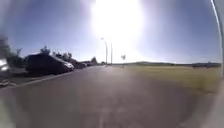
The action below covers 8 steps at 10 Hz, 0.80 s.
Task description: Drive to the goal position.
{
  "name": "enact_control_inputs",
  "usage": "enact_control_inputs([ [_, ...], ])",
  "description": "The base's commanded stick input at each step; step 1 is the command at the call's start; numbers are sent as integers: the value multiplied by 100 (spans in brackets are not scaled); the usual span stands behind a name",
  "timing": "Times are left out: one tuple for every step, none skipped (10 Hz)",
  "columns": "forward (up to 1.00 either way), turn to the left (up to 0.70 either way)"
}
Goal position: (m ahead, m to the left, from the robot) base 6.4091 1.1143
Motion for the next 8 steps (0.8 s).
enact_control_inputs([
  [100,8],
  [100,26],
  [100,40],
  [100,40],
  [100,40],
  [100,40],
  [100,40],
  [100,40],
])
